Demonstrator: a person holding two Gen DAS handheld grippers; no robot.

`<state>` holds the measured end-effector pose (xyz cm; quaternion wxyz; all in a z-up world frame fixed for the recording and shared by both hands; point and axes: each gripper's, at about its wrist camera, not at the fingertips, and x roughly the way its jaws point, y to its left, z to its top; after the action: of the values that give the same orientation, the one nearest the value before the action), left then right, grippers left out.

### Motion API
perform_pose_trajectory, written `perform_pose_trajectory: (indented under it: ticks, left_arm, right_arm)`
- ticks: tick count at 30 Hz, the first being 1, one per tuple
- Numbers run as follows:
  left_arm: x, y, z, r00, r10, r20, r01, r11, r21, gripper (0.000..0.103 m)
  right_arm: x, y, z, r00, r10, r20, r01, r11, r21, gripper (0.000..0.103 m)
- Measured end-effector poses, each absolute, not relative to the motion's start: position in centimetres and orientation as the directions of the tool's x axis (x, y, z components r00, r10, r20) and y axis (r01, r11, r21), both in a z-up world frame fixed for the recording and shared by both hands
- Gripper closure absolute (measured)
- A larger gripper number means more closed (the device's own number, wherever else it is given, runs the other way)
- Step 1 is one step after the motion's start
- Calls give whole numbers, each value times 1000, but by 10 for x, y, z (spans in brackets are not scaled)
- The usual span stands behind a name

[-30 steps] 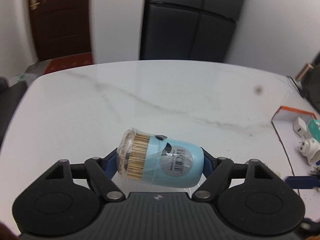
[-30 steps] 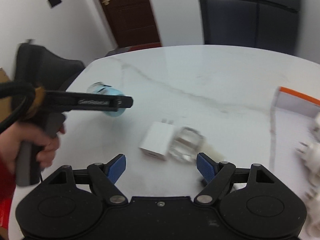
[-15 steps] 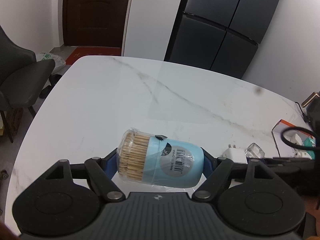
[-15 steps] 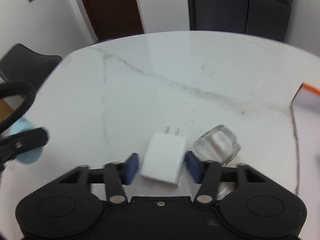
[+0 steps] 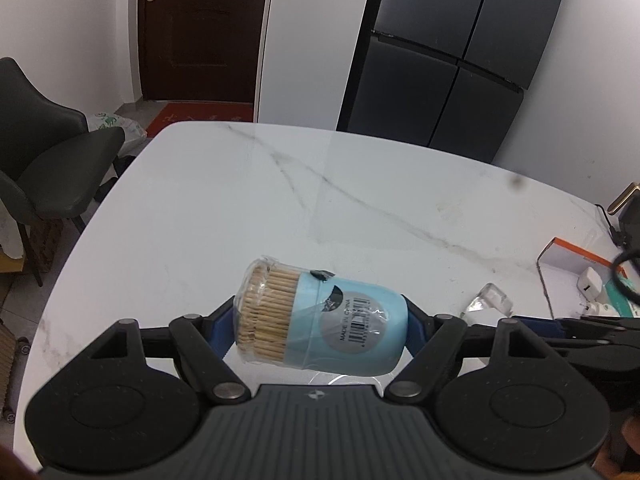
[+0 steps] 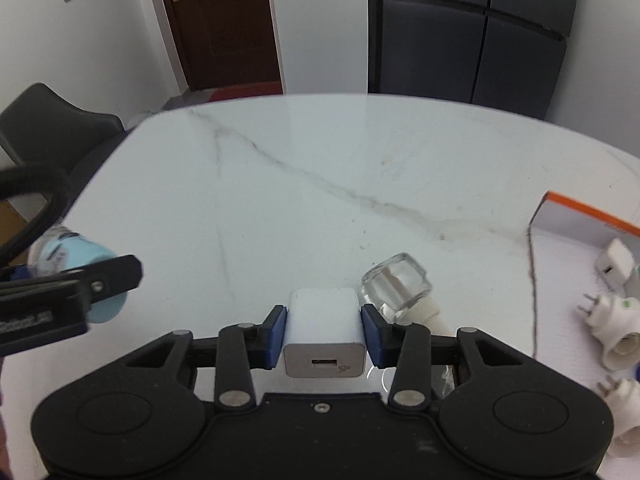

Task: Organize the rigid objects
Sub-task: 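Grasp the white USB charger with the right gripper while the left holds the jar, then carry the toothpick jar and white charger toward the orange-rimmed box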

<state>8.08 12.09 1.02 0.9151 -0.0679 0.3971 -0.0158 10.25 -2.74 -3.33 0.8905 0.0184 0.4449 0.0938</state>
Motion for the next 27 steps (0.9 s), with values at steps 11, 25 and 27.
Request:
perform_pose_trajectory:
  ticks: [11,25,27]
  left_arm:
    - [51,95,33,699,-45,-714,-51,992,-113,23]
    - [23,50,56,725,-41,-688,-48,993,-110,23]
    - [19,41,59,730,-47,-682,-34,994,-106,23]
  right_arm:
    - [64,-67,11,634,216,-743,-160,976,147,53]
    - [17,-124,42,693,201,-692,-146,980,137,53]
    - [12,-133,45,699,197,-687,-134,980,144,53]
